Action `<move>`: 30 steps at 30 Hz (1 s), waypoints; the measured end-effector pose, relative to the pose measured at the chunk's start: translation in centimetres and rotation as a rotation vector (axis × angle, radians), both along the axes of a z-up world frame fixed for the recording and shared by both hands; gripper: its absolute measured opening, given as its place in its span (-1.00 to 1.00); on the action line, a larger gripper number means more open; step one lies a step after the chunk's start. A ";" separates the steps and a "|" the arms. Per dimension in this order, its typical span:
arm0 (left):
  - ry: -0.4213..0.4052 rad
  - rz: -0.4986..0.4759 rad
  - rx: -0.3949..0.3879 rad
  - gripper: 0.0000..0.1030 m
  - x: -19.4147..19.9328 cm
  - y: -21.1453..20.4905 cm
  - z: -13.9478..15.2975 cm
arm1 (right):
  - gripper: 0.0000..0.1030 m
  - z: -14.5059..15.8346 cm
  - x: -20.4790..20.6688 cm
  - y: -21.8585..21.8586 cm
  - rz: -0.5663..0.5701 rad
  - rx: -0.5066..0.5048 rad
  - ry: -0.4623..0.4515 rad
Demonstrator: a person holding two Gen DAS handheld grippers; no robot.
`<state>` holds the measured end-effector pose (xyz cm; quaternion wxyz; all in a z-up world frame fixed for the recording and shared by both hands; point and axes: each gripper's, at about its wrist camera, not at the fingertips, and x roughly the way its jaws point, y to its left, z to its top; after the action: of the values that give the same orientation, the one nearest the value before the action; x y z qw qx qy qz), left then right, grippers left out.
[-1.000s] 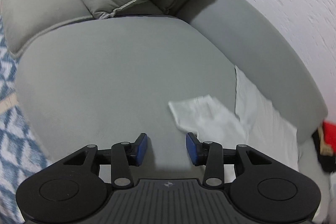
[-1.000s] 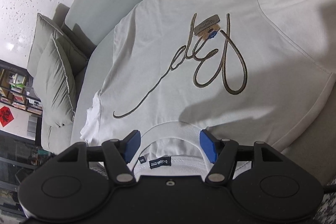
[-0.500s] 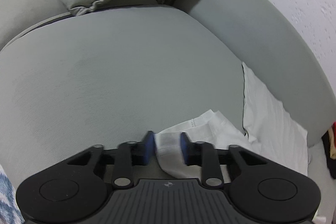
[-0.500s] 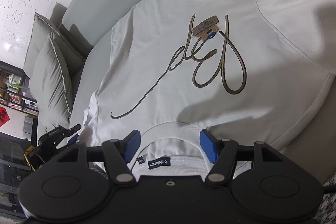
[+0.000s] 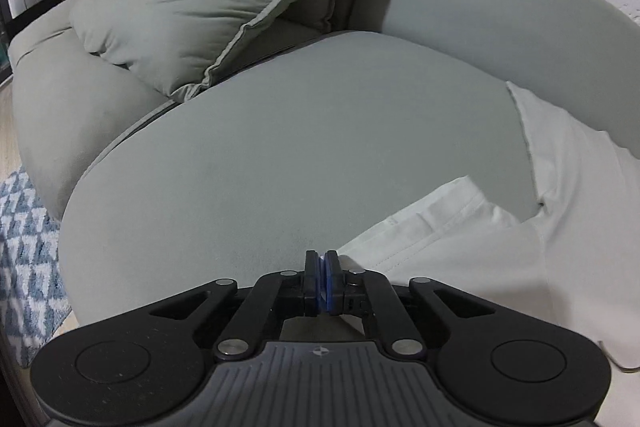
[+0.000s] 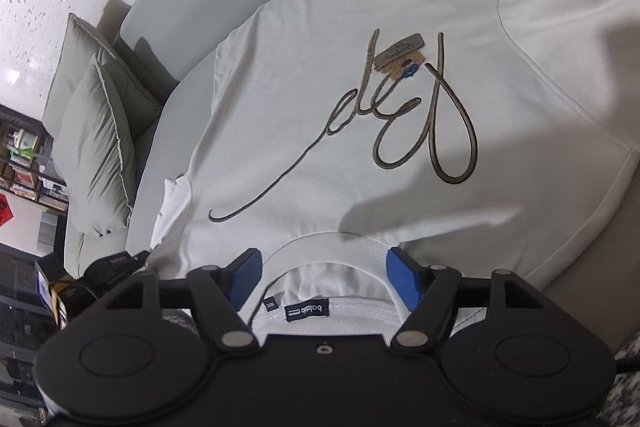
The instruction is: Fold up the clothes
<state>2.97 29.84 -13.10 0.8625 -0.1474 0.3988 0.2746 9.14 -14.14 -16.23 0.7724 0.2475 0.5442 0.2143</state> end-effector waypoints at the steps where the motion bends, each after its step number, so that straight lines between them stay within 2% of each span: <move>1: -0.006 -0.015 -0.005 -0.62 -0.5 -0.4 0.4 | 0.39 0.2 0.0 0.0 0.002 -0.003 -0.003; 8: -0.065 -0.147 -0.044 -0.50 -4.9 -4.6 3.4 | 0.49 3.0 -1.4 -5.4 -0.110 0.007 -0.074; 11: -0.090 -0.203 -0.060 -0.50 -6.8 -6.4 4.7 | 0.49 3.3 -1.9 -7.7 -0.165 -0.030 -0.097; 12: -0.096 -0.243 -0.068 -0.50 -6.8 -7.6 5.0 | 0.32 3.2 -2.0 -8.3 -0.172 -0.049 -0.101; 13: -0.101 -0.284 -0.076 -0.50 -6.6 -9.0 5.2 | -0.10 3.1 -2.0 -8.3 -0.158 -0.074 -0.108; 15: -0.102 -0.374 -0.077 -0.46 -5.5 -12.1 5.2 | -0.49 2.6 -1.8 -7.7 -0.108 -0.116 -0.112; 18: -0.046 -0.461 -0.034 -0.49 -3.7 -16.6 3.7 | -0.50 2.0 -1.8 -5.4 -0.016 -0.149 -0.136; 22: 0.037 -0.571 0.028 -0.47 -1.5 -22.5 1.7 | -0.48 1.9 -2.8 -5.0 0.037 -0.183 -0.130; 30: 0.020 -0.605 0.074 -0.48 -3.9 -22.5 4.1 | -0.46 1.6 -4.9 -4.2 0.144 -0.251 -0.116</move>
<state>-0.96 7.36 -9.01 0.9060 0.0121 0.4226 0.0209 4.25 -18.34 -14.61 0.8101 0.0966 0.5374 0.2136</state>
